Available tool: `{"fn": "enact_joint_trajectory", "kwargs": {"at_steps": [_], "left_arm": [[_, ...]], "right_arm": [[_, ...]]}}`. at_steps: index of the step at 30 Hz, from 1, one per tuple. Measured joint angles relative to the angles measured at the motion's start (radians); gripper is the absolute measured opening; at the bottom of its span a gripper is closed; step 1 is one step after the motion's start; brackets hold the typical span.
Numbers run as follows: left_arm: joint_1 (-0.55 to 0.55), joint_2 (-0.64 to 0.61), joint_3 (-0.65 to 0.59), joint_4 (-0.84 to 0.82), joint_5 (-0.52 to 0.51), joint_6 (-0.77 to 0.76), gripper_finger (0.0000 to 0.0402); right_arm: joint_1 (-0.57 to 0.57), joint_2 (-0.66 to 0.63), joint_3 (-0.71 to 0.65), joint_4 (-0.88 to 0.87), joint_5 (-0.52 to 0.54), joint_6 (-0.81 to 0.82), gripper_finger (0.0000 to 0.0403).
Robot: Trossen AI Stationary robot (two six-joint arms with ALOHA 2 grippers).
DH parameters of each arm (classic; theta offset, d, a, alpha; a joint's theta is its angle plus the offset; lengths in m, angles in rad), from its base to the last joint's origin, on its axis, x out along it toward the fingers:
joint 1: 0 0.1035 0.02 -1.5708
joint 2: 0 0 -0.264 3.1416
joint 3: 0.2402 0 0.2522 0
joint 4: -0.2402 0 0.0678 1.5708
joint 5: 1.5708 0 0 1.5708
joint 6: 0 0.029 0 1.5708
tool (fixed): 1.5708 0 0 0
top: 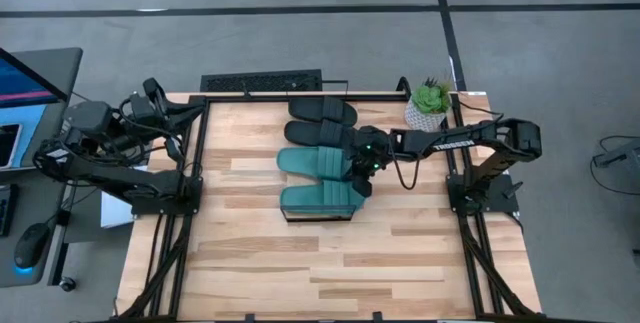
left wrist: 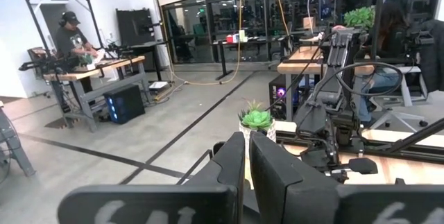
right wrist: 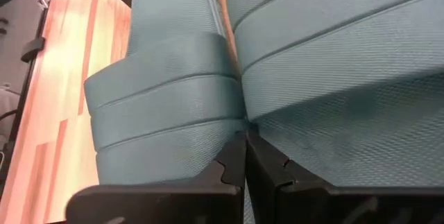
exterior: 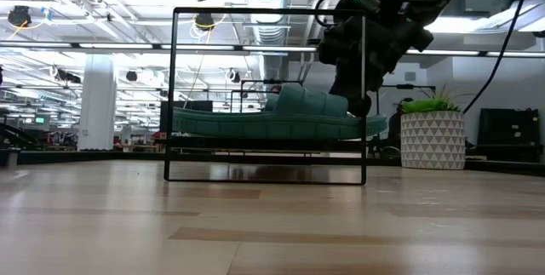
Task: Pick and place slides into the shelf
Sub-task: Adjust the green and black slides on the shelf
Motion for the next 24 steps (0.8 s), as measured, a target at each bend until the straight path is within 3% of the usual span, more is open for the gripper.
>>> {"fn": "enact_joint_trajectory", "kwargs": {"at_steps": [7,12,24], "left_arm": [[0.0,0.0,0.0,0.0,0.0,0.0,0.0011],[0.0,0.0,0.0,-0.001,0.0,0.0,0.0011],[0.0,0.0,0.0,-0.013,0.0,-0.002,0.0011]], "right_arm": [[0.006,0.0,0.0,0.0,-0.007,0.003,0.0],[-0.001,0.0,0.0,-0.009,0.056,0.007,0.0],[-0.05,0.0,0.0,0.056,0.092,-0.016,0.0]]}}
